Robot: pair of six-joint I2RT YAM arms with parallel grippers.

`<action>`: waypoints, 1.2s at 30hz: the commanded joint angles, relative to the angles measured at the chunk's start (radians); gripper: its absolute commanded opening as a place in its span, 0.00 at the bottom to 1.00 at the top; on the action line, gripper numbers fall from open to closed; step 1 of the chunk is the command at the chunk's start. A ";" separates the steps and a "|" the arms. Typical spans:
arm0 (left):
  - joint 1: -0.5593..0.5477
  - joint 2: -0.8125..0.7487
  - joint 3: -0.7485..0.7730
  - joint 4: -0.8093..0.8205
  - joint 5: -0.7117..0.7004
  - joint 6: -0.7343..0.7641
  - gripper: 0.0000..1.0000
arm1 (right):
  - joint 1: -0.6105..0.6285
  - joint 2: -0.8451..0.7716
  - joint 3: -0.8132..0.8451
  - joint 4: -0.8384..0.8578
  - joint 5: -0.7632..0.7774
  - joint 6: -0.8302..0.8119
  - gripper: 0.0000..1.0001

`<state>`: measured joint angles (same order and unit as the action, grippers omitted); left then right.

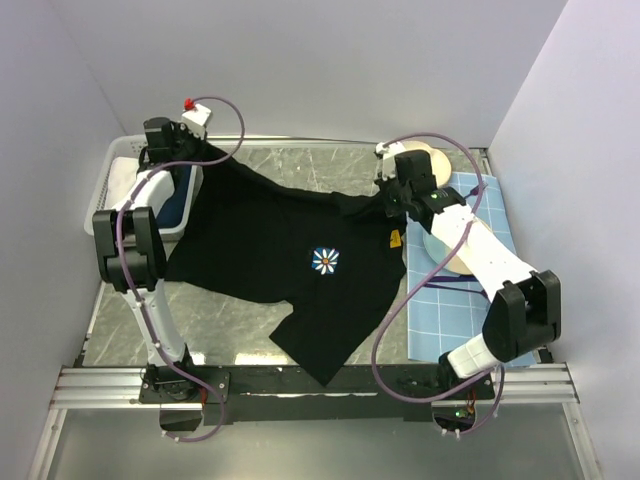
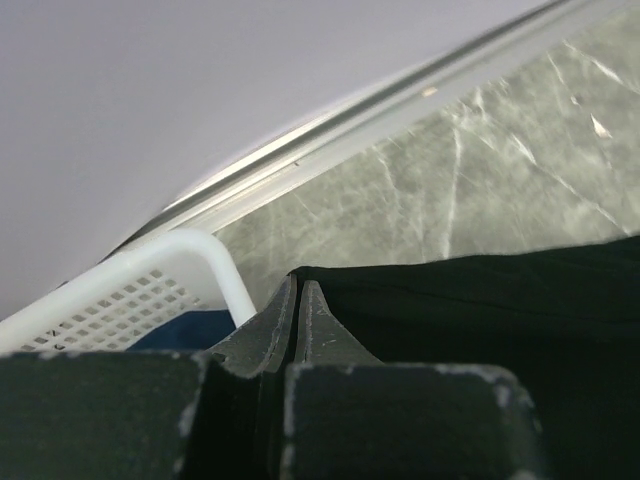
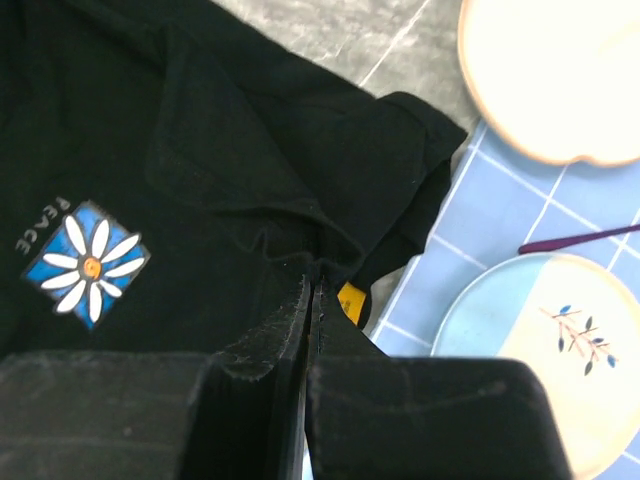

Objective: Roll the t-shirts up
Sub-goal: Fold the T-shirt at the center of the board.

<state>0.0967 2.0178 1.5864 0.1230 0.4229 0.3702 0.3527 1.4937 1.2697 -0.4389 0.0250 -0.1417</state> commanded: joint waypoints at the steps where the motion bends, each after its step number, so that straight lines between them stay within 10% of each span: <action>1: 0.008 -0.079 -0.031 -0.074 0.080 0.125 0.01 | -0.003 -0.078 -0.036 -0.023 -0.022 0.037 0.00; 36: 0.029 -0.169 -0.144 -0.418 -0.007 0.480 0.01 | 0.025 -0.313 -0.253 -0.119 -0.241 0.108 0.00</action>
<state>0.1211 1.9060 1.4437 -0.2913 0.4431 0.8001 0.3706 1.2221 1.0206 -0.5407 -0.1589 -0.0570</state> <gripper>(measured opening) 0.023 0.010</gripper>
